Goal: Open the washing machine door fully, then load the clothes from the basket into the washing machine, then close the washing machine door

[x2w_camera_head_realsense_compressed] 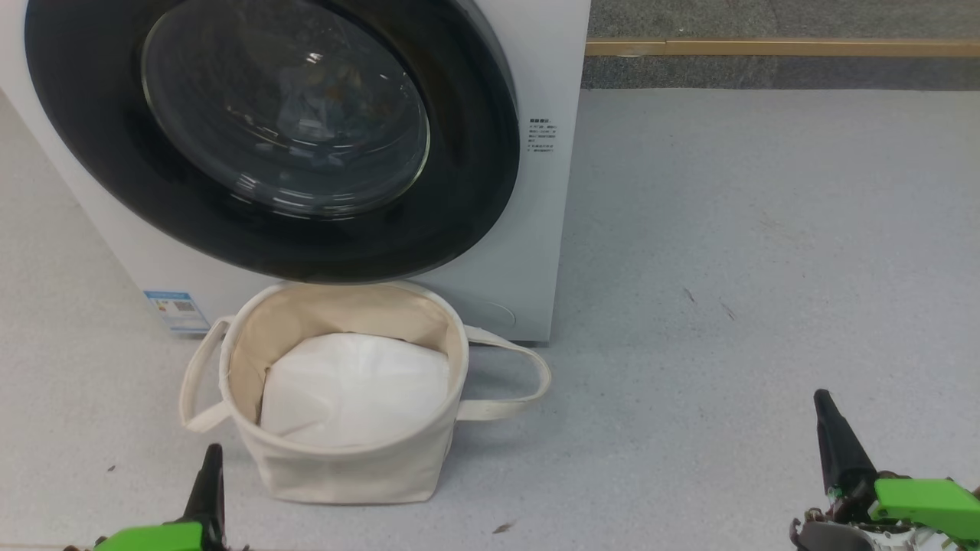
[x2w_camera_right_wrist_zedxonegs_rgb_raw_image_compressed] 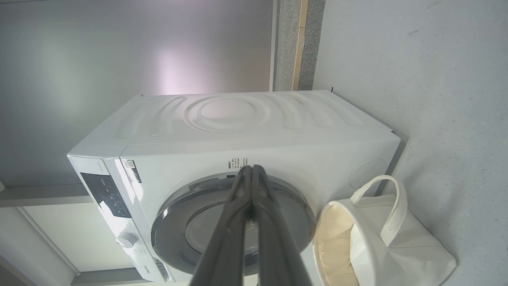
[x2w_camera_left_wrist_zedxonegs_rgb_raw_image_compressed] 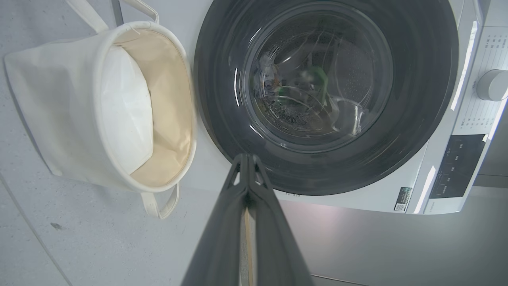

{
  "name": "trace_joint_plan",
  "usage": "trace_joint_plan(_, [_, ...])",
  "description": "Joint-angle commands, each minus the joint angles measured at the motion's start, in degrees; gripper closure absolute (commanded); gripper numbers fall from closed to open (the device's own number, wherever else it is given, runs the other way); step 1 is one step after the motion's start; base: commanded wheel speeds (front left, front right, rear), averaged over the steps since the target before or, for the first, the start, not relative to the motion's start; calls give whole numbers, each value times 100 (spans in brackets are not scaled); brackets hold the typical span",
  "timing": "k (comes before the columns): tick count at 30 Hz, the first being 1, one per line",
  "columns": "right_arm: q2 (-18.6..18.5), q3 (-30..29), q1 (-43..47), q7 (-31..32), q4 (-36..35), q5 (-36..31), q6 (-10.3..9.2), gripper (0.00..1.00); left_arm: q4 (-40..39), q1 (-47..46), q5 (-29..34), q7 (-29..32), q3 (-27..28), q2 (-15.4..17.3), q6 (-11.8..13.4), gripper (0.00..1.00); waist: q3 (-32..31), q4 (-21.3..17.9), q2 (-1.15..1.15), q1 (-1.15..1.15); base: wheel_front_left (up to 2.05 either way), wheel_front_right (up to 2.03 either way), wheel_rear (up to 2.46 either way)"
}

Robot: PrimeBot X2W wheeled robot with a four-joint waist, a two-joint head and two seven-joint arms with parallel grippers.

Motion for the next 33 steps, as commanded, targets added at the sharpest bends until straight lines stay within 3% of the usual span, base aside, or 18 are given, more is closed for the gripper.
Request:
trace_joint_plan(1, [-73, 112, -272, 42, -207, 32, 2, 100, -212, -143, -32, 39, 234, 55, 8, 100, 0, 0, 0, 0, 0, 0, 0])
trace_joint_plan(33, [-73, 112, -272, 42, -207, 32, 2, 100, -213, -144, -29, 43, 239, 52, 8, 100, 0, 0, 0, 0, 0, 0, 0])
